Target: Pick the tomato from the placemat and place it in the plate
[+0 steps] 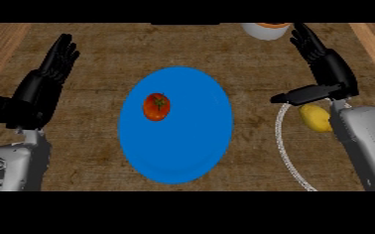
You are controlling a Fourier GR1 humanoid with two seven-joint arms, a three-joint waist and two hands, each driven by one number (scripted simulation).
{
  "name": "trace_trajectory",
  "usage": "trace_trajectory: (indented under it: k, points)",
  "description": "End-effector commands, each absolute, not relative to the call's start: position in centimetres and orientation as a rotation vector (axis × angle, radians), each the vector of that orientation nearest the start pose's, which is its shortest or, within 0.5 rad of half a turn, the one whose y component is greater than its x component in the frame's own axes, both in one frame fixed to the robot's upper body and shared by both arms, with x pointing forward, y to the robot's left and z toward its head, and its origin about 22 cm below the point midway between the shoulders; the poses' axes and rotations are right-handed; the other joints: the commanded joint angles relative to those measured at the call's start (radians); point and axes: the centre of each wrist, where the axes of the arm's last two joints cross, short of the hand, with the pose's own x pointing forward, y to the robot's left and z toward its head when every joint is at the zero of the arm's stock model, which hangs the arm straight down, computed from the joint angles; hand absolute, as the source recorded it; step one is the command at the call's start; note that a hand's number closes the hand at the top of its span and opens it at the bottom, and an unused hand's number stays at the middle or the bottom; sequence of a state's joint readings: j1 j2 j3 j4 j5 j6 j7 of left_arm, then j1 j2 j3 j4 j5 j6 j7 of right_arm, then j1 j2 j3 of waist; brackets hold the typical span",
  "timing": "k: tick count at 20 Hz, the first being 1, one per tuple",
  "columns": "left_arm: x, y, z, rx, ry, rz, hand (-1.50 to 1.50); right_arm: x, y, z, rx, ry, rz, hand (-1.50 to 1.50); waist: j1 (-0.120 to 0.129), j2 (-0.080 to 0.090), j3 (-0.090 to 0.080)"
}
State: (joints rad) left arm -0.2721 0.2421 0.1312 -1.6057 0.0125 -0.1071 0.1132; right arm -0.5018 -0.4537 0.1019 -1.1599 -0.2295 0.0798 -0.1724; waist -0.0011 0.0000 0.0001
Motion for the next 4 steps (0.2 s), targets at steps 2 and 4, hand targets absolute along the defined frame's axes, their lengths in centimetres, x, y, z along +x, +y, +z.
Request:
trace_trajectory:
  k: [2,4]
  points:
    - [29.6,28.9,11.0,0.157,-1.738,-0.244,0.0,35.5,-33.2,7.6,-0.066,-1.8,0.392,-1.5,0.005,0.001,0.0]
    - [29.6,27.2,11.2,0.137,-1.741,-0.242,0.0,34.7,-33.8,7.1,-0.116,-1.805,0.424,-1.5,0.002,0.0,0.0]
